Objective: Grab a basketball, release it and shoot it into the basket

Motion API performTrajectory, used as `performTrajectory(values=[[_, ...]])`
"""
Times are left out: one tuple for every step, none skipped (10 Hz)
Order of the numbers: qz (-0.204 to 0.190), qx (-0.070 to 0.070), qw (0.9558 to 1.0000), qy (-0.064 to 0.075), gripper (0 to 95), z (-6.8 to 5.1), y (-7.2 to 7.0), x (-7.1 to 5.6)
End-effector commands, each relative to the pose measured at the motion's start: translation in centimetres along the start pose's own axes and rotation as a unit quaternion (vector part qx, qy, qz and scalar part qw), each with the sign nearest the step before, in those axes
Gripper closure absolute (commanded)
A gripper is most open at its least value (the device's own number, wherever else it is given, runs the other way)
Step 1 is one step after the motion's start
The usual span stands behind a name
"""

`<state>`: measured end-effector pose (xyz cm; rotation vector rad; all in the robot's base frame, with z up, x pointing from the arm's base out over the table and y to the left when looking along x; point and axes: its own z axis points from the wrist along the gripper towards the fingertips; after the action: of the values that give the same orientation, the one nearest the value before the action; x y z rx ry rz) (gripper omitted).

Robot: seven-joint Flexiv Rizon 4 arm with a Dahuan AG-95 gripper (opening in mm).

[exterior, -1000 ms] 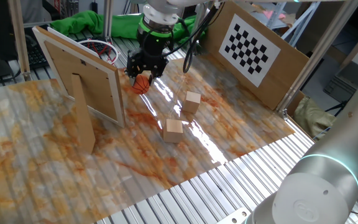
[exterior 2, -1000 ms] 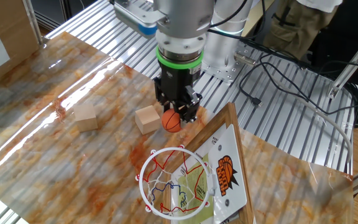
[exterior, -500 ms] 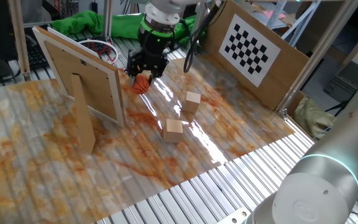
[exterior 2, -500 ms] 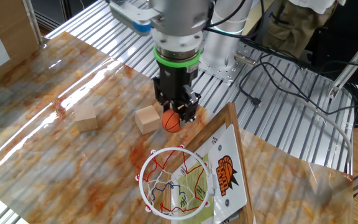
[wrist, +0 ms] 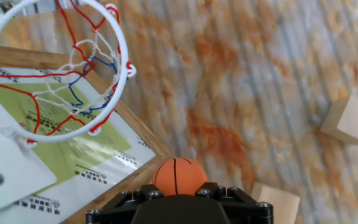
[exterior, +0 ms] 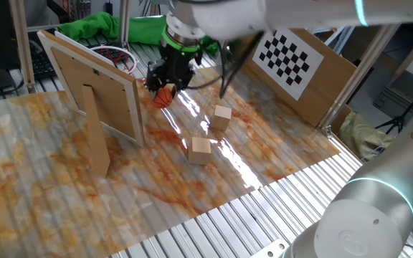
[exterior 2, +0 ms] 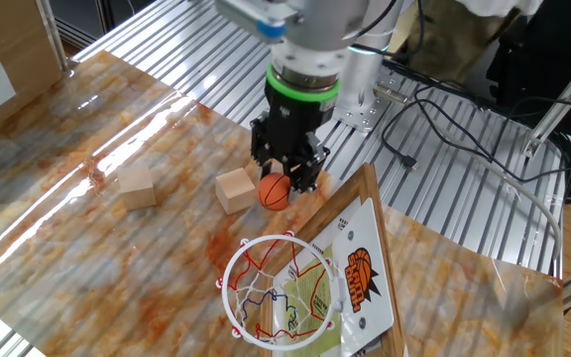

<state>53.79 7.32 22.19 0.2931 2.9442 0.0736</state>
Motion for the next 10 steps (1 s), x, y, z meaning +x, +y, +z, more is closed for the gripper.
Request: performTrajectory(values=[[0.005, 0.0, 0.9999, 0.014, 95.0, 0.0, 0.1, -0.1], [0.005, 0.001, 0.9998, 0.017, 95.0, 0.0, 0.1, -0.1], [0.006, -0.001, 0.9997, 0.025, 95.0, 0.0, 0.1, -0.1], [0.005, 0.001, 0.9996, 0.027, 95.0, -0.6, 0.0, -0.2], [0.004, 0.001, 0.9996, 0.029, 95.0, -1.2, 0.0, -0.2], [0.004, 0.001, 0.9995, 0.031, 95.0, -2.0, 0.0, -0.2], [0.005, 0.0, 0.9995, 0.032, 95.0, -2.7, 0.1, -0.3], [0.008, 0.001, 0.9994, 0.032, 95.0, -3.5, 0.4, -0.5], [0.012, 0.003, 0.9993, 0.036, 95.0, -4.3, 0.9, -0.8], [0.018, 0.004, 0.9991, 0.039, 95.0, -5.0, 1.6, -1.3]])
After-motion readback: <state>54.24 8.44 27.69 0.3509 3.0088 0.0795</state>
